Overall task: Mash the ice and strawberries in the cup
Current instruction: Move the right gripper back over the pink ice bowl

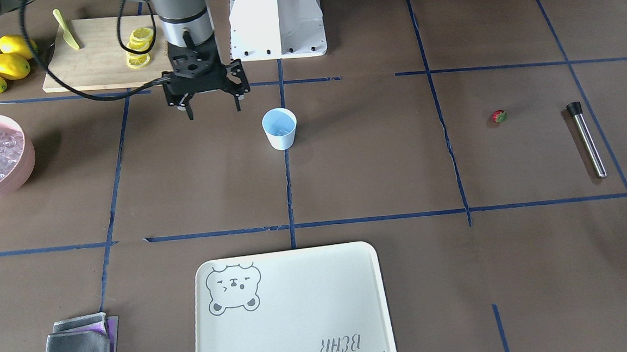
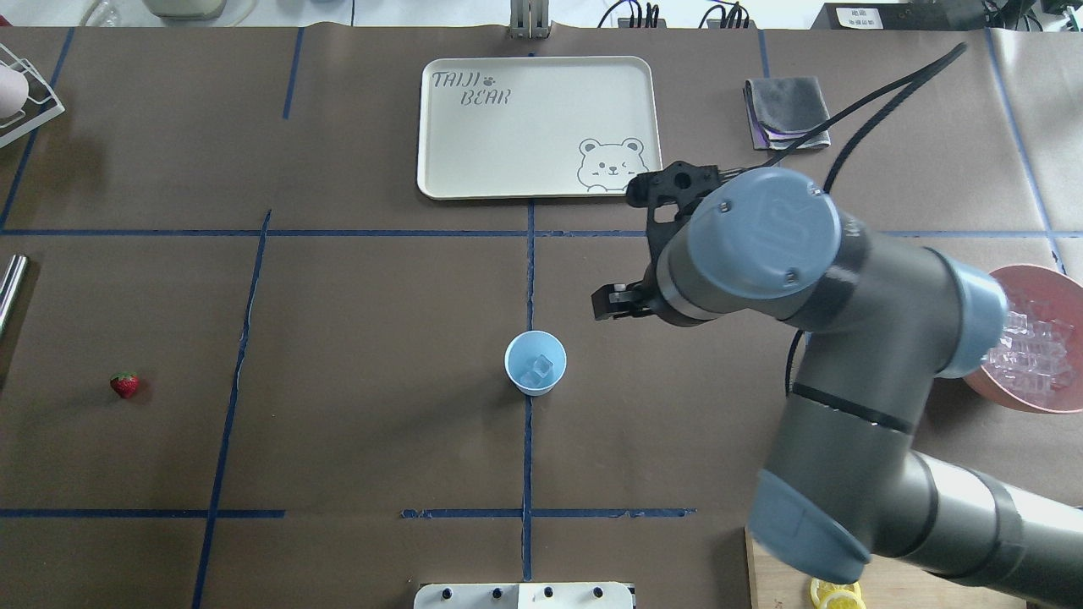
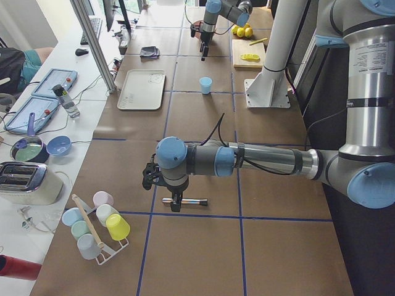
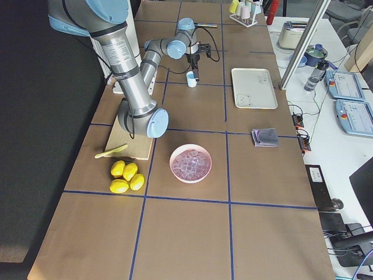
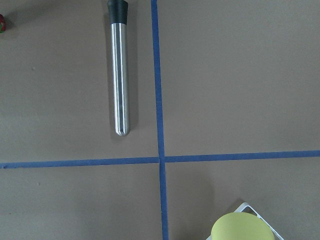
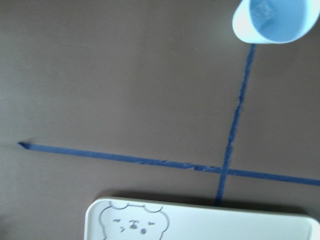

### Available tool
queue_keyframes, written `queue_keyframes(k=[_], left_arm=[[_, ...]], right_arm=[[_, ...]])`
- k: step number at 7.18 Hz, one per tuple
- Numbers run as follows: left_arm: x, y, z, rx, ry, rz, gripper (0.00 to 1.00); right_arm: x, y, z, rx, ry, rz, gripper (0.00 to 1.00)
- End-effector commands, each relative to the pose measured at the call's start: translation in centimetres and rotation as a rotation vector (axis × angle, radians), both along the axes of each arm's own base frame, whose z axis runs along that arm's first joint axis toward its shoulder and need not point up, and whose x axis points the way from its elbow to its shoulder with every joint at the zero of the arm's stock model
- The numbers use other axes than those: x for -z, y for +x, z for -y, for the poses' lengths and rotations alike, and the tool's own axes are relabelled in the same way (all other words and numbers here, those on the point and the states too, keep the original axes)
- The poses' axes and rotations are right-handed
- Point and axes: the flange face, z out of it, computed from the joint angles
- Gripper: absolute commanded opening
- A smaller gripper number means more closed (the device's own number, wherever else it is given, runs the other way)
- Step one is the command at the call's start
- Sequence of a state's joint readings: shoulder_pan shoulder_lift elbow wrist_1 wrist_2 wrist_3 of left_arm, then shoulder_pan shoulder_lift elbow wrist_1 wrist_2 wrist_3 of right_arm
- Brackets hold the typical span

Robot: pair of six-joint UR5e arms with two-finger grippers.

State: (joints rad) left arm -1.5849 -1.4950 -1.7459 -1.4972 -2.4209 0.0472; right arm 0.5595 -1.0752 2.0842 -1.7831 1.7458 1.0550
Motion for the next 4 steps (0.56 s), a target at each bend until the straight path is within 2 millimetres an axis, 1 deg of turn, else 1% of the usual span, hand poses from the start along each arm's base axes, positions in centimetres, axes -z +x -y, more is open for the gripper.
queue_keyframes(k=[1, 2, 3, 4], left_arm=[[0.7, 0.0, 0.0, 0.000, 0.012, -0.001, 1.00], [0.8, 0.0, 0.0, 0.002, 0.012, -0.001, 1.00], [0.8, 0.0, 0.0, 0.002, 0.013, -0.001, 1.00], [1.0, 0.0, 0.0, 0.002, 0.016, -0.001, 1.00]], right_arm=[[-4.7, 9.8, 2.2, -0.021, -0.047, -0.008, 1.00], [-6.1, 14.7, 4.2, -0.031, -0.158, 0.057, 1.00], [-9.4, 19.4, 5.8, -0.056, -0.257, 0.080, 1.00], [-13.9, 22.7, 5.6, -0.052, -0.244, 0.034, 1.00]])
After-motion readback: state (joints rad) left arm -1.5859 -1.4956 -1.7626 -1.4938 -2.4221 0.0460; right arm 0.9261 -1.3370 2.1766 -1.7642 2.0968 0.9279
